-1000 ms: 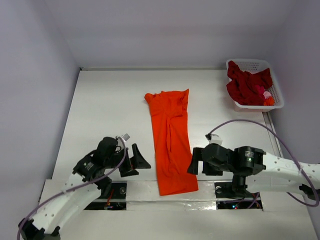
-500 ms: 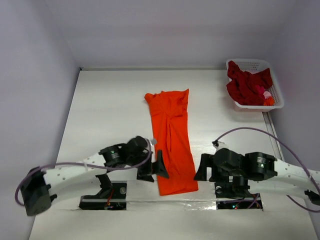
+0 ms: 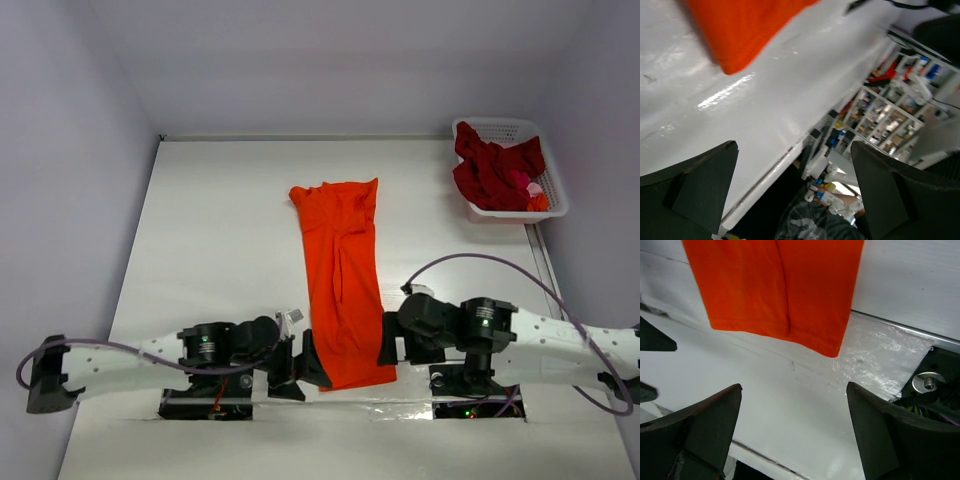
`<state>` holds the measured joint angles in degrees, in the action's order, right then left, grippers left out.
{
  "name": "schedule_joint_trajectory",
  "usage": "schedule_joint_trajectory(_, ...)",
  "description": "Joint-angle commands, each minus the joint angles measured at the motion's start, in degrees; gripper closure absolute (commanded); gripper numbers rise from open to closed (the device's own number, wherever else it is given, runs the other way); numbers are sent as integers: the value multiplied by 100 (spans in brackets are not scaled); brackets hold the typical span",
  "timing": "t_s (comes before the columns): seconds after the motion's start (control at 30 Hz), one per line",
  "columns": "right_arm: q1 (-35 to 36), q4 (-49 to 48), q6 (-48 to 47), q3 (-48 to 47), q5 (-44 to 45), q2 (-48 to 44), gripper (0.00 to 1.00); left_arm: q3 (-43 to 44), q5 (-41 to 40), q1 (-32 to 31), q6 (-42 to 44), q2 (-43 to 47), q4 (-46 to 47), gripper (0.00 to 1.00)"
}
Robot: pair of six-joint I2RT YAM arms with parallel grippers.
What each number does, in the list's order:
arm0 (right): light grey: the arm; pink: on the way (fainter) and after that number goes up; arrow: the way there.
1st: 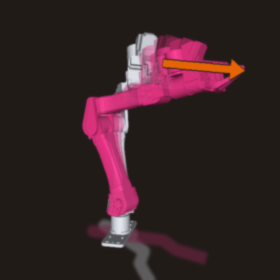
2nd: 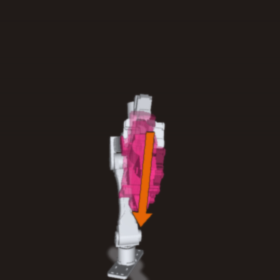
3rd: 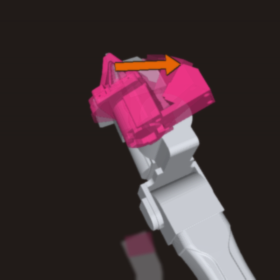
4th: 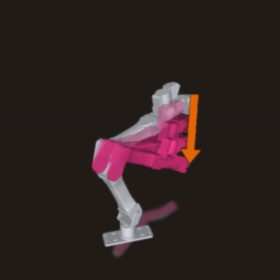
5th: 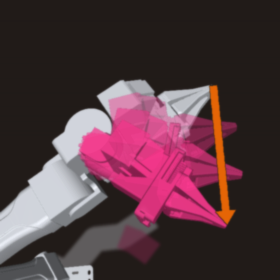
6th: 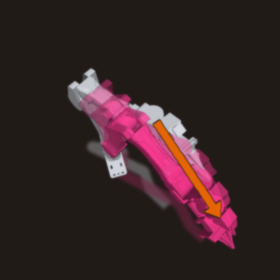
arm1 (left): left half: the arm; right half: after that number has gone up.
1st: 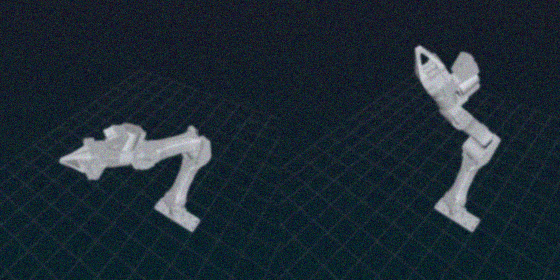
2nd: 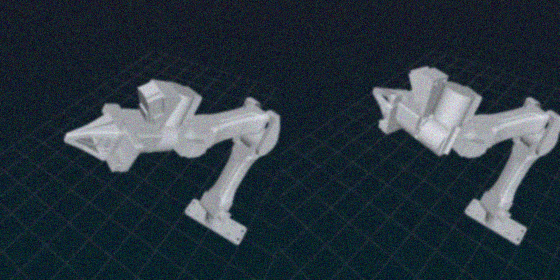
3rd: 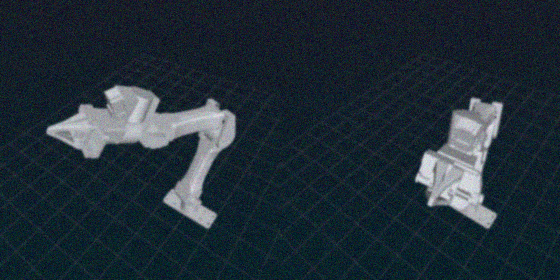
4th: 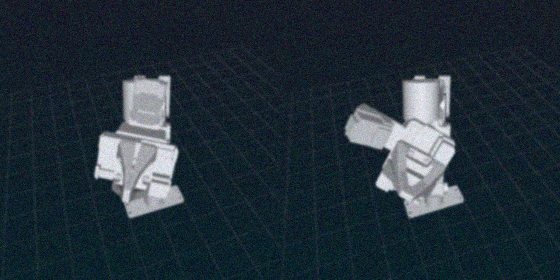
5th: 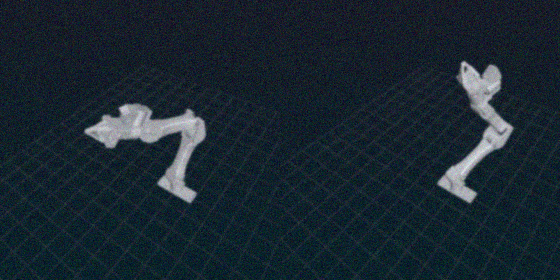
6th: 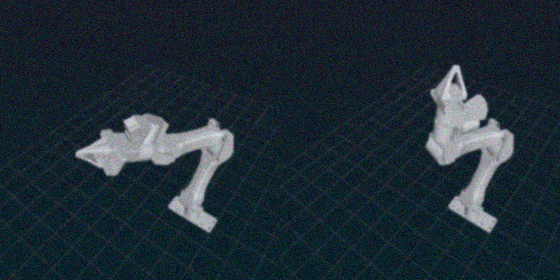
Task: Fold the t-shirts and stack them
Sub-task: Grab the bottom of the folded rectangular tshirt with both arms
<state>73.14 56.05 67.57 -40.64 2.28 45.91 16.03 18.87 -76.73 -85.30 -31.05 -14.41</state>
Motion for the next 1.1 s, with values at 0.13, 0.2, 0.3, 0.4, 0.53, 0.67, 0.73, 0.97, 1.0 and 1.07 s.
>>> schedule_joint_trajectory(0.13, -142, -814, -420, -67, -395, 656, 9, 797, -165, -360, 268, -2607, 886, 5)
schedule_joint_trajectory(0.2, -283, -1034, -350, 47, -518, 708, 9, 560, -208, -360, 102, -2652, 1368, 6)
schedule_joint_trajectory(0.3, -336, -1665, -113, 389, -738, 796, 10, -11, -261, -360, -302, -2459, 1783, 7)
schedule_joint_trajectory(0.4, -336, -1843, 115, 715, -896, 867, 12, -118, -620, -360, -558, -1828, 1453, 8)
schedule_joint_trajectory(0.53, -336, -1905, 397, 1005, -905, 499, 13, 102, -1376, -360, -751, -1036, 354, 13)
schedule_joint_trajectory(0.67, -336, -1931, 617, 1146, -931, 348, 14, 268, -1649, -360, -857, -894, -211, 19)
schedule_joint_trajectory(0.73, -336, -1975, 626, 1172, -940, 375, 15, 356, -1711, -360, -744, -1078, -220, 18)
schedule_joint_trajectory(0.97, -336, -1888, 626, 945, -879, 638, 17, 848, -1623, -422, -558, -2606, 44, 18)
schedule_joint_trajectory(1.0, -336, -1809, 652, 909, -835, 647, 17, 866, -1650, -422, -584, -2652, 175, 18)
schedule_joint_trajectory(1.07, -336, -1712, 748, 961, -835, 630, 17, 849, -1729, -422, -759, -2722, 255, 18)
